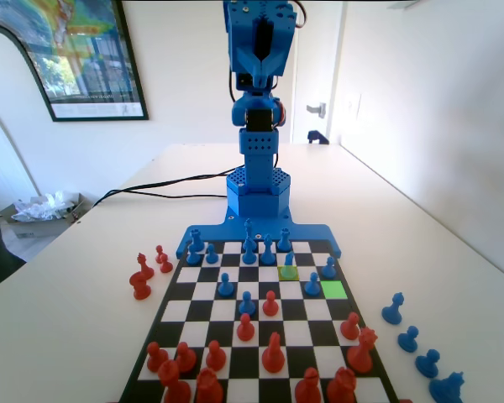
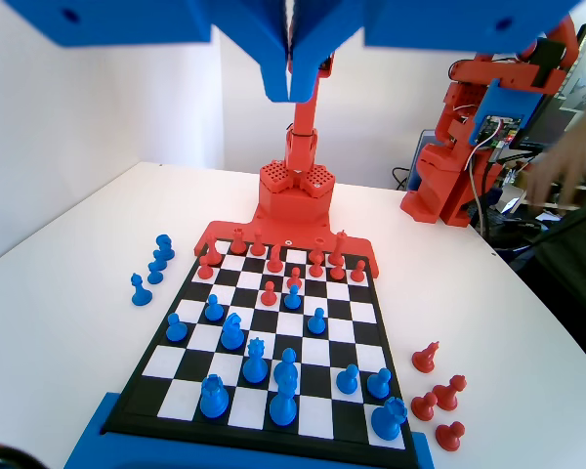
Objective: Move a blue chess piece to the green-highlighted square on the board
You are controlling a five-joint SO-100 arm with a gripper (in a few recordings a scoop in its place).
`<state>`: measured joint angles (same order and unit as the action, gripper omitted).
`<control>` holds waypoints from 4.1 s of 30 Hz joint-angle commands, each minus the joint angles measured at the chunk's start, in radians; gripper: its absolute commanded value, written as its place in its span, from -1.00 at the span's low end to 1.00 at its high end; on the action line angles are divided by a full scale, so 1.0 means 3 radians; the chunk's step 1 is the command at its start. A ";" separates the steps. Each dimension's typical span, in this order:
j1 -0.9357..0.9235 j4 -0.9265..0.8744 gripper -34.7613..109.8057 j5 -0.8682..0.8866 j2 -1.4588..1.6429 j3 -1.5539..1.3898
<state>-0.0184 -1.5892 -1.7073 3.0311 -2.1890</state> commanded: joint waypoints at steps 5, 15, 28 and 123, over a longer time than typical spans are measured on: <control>-0.0010 0.0051 -0.51 -0.0036 0.0077 0.0026; -0.0010 0.0051 -0.51 -0.0036 0.0077 0.0026; 0.0005 0.0046 -0.48 -0.0046 0.0077 0.0026; 0.0665 0.2654 -0.39 0.3114 -0.4489 -0.0522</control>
<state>0.1703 -0.7915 -0.7731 1.6751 -2.3455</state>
